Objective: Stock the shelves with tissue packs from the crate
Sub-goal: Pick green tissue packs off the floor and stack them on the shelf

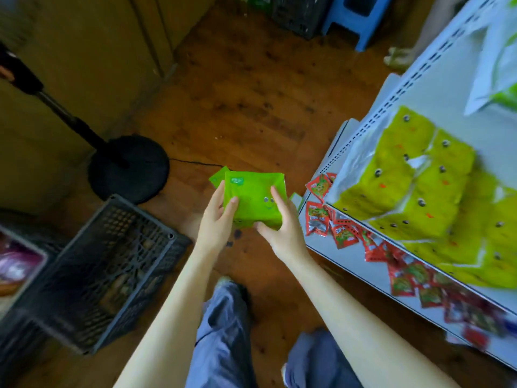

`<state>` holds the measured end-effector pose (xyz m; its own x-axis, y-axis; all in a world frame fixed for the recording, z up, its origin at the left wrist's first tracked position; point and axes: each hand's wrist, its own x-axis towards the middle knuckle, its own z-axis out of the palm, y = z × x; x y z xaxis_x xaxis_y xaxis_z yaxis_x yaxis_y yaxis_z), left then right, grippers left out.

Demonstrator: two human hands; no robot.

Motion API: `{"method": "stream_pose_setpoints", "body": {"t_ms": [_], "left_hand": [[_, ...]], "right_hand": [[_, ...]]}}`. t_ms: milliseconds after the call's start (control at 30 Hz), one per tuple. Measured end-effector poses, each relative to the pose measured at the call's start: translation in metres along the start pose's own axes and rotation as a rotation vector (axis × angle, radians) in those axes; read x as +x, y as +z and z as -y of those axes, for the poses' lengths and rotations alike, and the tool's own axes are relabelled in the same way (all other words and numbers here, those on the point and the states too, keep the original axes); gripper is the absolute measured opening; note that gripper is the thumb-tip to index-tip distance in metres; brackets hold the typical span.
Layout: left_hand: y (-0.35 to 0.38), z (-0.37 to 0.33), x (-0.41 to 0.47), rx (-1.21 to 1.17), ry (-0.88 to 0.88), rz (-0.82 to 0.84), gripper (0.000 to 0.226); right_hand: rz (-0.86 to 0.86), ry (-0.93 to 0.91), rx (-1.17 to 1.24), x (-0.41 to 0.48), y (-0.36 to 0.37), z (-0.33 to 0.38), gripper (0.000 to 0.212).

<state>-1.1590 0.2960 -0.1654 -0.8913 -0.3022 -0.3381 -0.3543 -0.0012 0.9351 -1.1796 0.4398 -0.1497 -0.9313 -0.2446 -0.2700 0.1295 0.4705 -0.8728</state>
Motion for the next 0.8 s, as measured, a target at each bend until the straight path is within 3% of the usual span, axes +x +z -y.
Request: {"method": "stream_pose_setpoints", "body": {"t_ms": [200, 467, 633, 800], "left_hand": [[0.005, -0.104, -0.055, -0.054, 0.081, 0.183, 0.049], [0.051, -0.188, -0.08, -0.056, 0.199, 0.394, 0.044], [0.091, -0.214, -0.108, 0.048, 0.315, 0.476, 0.056], [0.17, -0.257, -0.145, 0.159, 0.556, 0.608, 0.071]], "right_hand": [[-0.126, 0.005, 0.047, -0.052, -0.063, 0.08, 0.077], [-0.427, 0.019, 0.178, -0.1, -0.123, 0.116, 0.074], [-0.574, -0.029, 0.305, -0.145, -0.177, 0.11, 0.076], [-0.648, -0.092, 0.384, -0.187, -0.268, 0.1, 0.077]]}}
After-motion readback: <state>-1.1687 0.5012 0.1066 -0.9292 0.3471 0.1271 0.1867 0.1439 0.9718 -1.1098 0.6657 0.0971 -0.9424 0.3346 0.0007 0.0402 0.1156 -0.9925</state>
